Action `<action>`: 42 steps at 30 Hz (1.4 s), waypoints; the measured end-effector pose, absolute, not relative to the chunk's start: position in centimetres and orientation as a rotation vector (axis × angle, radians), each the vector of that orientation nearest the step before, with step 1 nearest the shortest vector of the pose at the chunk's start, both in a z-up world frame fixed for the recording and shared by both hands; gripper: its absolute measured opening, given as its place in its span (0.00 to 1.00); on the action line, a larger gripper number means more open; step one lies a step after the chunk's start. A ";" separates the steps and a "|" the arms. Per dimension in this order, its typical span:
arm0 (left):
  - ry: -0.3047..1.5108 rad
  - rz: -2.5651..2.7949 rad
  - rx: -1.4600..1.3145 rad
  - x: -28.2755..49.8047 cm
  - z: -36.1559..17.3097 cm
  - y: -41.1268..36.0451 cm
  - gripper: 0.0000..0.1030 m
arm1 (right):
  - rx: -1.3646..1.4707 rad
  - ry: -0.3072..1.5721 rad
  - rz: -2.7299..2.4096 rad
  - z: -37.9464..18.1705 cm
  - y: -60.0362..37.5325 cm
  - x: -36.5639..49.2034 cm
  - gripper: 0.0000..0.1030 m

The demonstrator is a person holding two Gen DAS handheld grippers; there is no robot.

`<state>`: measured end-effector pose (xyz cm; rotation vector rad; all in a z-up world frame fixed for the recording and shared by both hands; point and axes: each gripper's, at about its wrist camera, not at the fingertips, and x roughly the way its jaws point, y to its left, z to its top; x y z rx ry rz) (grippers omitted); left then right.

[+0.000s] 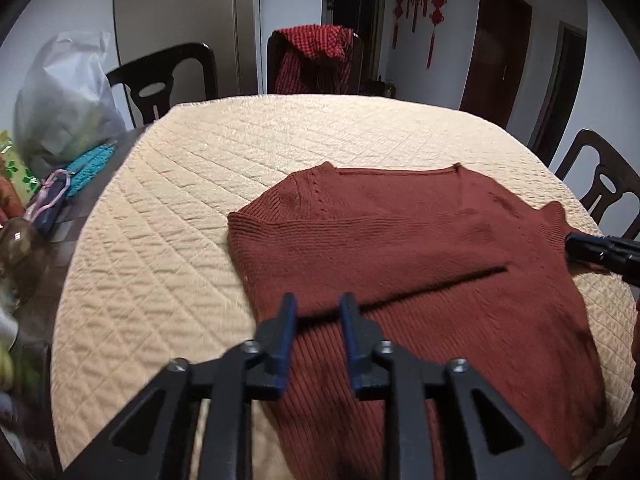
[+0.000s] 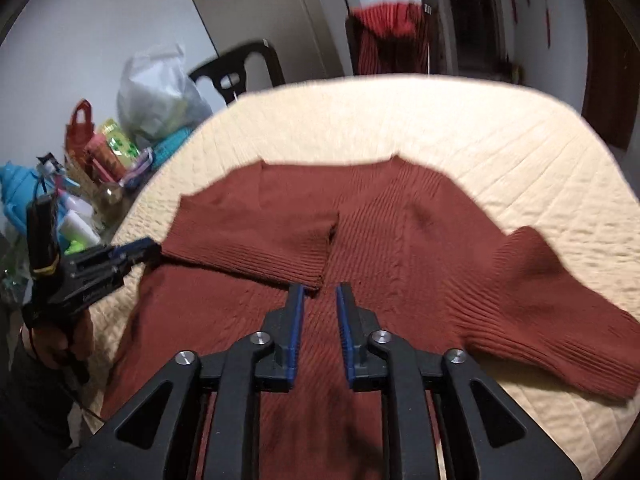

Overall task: Fold small clothes
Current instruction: 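Open both grippers and lift them off the folded sweater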

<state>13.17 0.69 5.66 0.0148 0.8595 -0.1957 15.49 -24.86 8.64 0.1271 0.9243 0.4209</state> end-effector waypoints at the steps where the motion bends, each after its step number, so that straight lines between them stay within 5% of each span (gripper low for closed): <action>1: 0.842 -0.195 0.013 12.2 6.1 0.5 0.28 | 0.131 0.910 0.420 9.0 -25.1 14.9 0.18; 5: 0.816 -0.194 -0.019 9.5 7.3 0.2 0.30 | 0.148 0.866 0.415 10.2 -25.9 11.7 0.34; 16: 0.756 -0.157 -0.079 3.7 8.0 -0.3 0.34 | 0.162 0.804 0.380 11.3 -27.6 4.9 0.35; 20: 0.757 -0.152 -0.093 2.9 7.9 -0.6 0.34 | 0.178 0.806 0.368 10.7 -28.1 3.9 0.43; 42: 0.788 -0.163 -0.075 4.5 6.7 -2.3 0.37 | 0.246 0.881 0.304 7.8 -30.0 5.3 0.43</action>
